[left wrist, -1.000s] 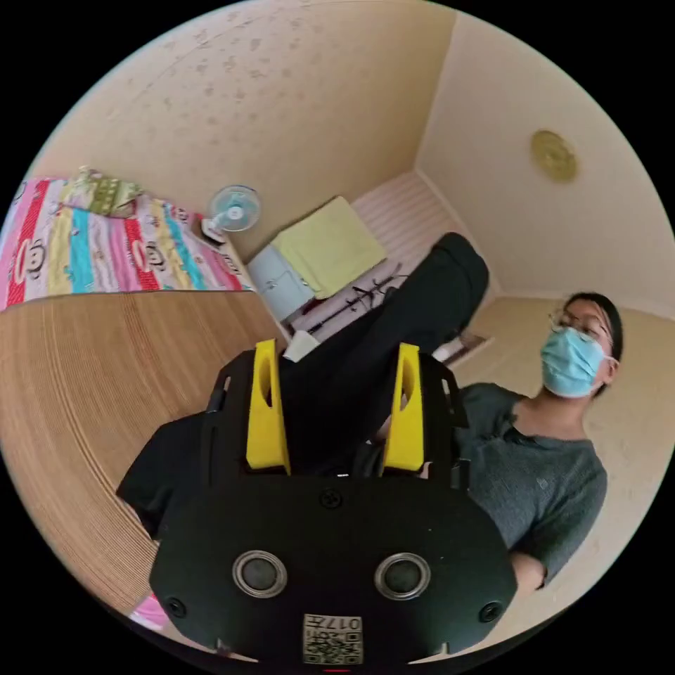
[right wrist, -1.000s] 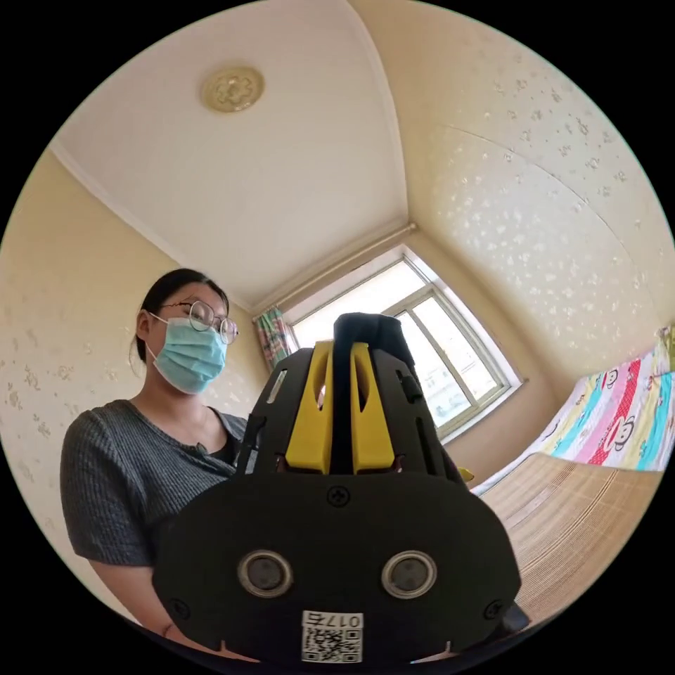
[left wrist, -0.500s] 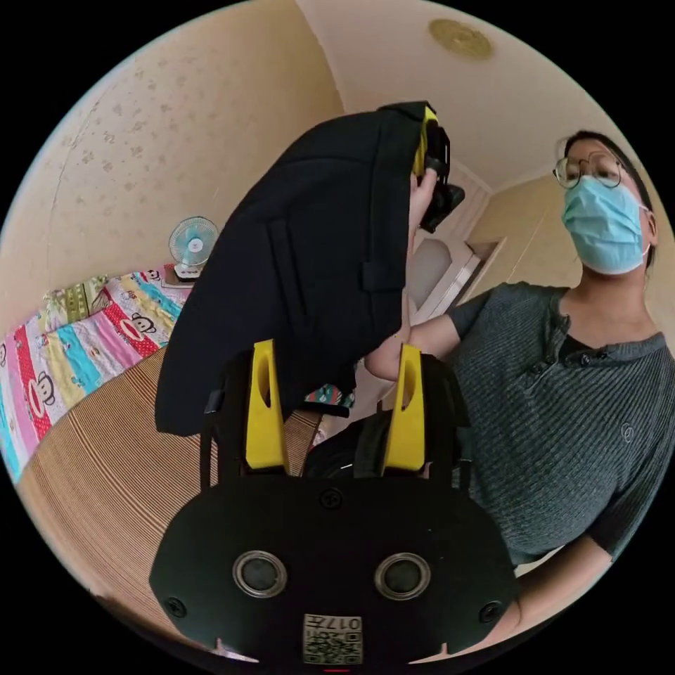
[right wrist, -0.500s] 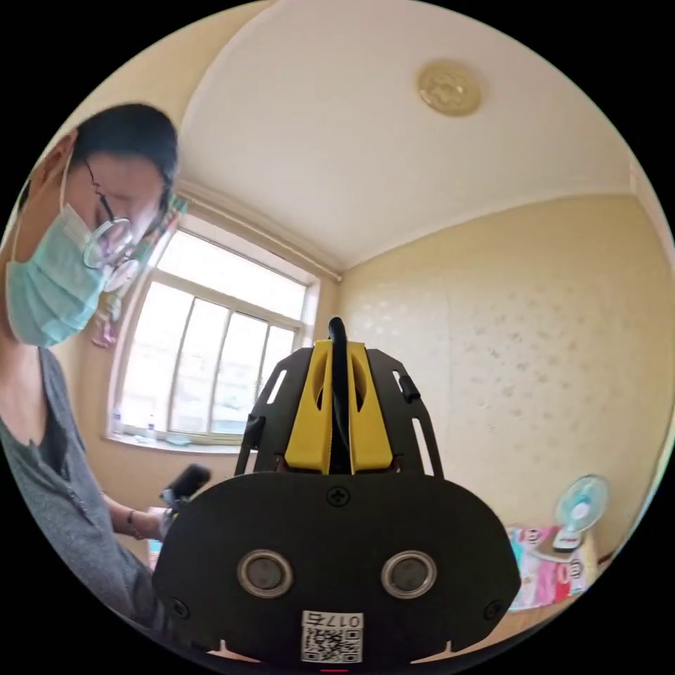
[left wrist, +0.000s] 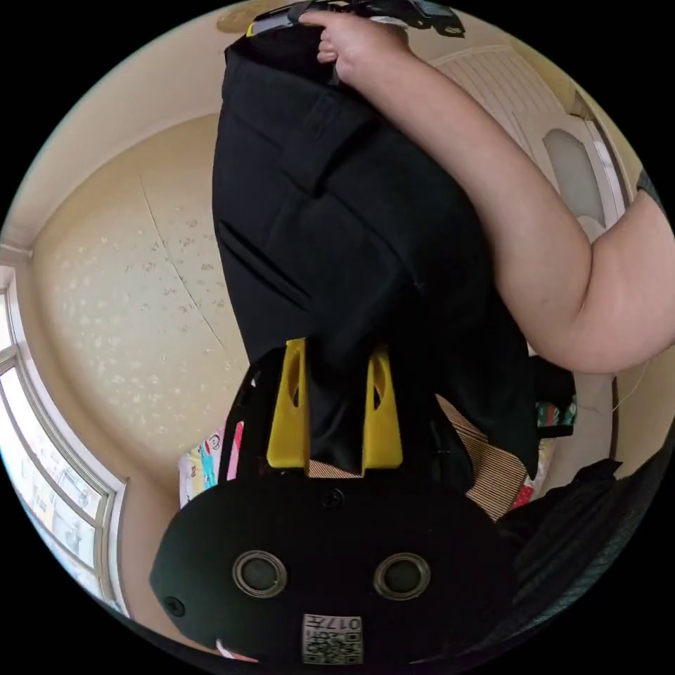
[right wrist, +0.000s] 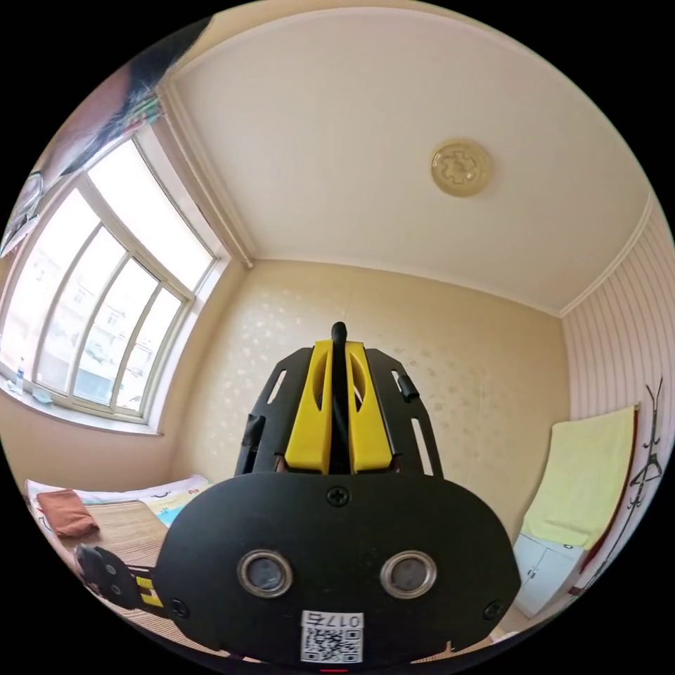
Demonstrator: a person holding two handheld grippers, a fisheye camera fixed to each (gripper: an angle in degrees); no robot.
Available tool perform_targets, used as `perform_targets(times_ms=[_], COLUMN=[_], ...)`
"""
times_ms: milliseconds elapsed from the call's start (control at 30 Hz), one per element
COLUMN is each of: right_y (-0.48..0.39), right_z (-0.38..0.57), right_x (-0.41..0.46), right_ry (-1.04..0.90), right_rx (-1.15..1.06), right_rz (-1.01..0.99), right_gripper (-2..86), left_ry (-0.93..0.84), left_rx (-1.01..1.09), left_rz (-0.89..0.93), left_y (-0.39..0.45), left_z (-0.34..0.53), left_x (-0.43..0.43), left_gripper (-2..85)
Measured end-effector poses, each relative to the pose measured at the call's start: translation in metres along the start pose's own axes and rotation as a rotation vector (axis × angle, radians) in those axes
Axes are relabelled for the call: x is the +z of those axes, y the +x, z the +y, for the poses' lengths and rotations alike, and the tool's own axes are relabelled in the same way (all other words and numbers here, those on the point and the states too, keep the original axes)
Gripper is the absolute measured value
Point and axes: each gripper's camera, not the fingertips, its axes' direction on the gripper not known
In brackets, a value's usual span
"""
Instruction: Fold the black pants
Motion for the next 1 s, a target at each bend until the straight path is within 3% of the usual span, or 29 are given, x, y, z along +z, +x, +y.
perform_targets(times_ms=[67,100,233,400,467,567,700,833,967,1000], right_y=[0.036,0.05,0.147,0.124,0.061,-0.046,-0.176,-0.307,-0.352,-0.347], right_z=[0.009,0.013,0.039,0.047,0.062,0.122,0.251,0.448,0.669,0.694], right_x=[0.023,0.031,0.118,0.274,0.372,0.482,0.562,0.539,0.412,0.389], right_ry=[-0.048,-0.062,-0.11,-0.128,-0.186,-0.325,-0.602,-1.017,-1.625,-1.699], right_rx=[0.02,0.036,0.208,0.217,0.243,0.377,0.614,0.672,0.804,0.858], right_rz=[0.04,0.028,-0.405,-0.824,-1.021,-1.139,-1.217,-1.339,-1.28,-1.251], right_gripper=[2.0,2.0,2.0,2.2,2.5,3.1,4.5,3.5,2.3,2.2], left_ry=[0.066,0.101,0.29,0.513,0.583,0.593,0.342,-0.15,-0.402,-0.465], left_rx=[-0.077,-0.163,-0.493,-0.662,-0.75,-0.92,-1.306,-1.787,-1.931,-1.933], left_rz=[0.151,0.314,0.995,1.113,1.078,0.839,0.43,0.061,0.046,0.056], left_y=[-0.033,-0.066,-0.198,-0.298,-0.331,-0.375,-0.409,-0.396,-0.394,-0.402], left_z=[-0.007,-0.008,0.012,0.058,0.093,0.177,0.347,0.533,0.614,0.624], left_x=[-0.014,-0.02,-0.014,-0.031,-0.043,-0.068,-0.096,-0.14,-0.167,-0.166], left_gripper=[1.6,0.9,0.7,1.6,2.1,3.0,4.1,2.6,4.5,5.0])
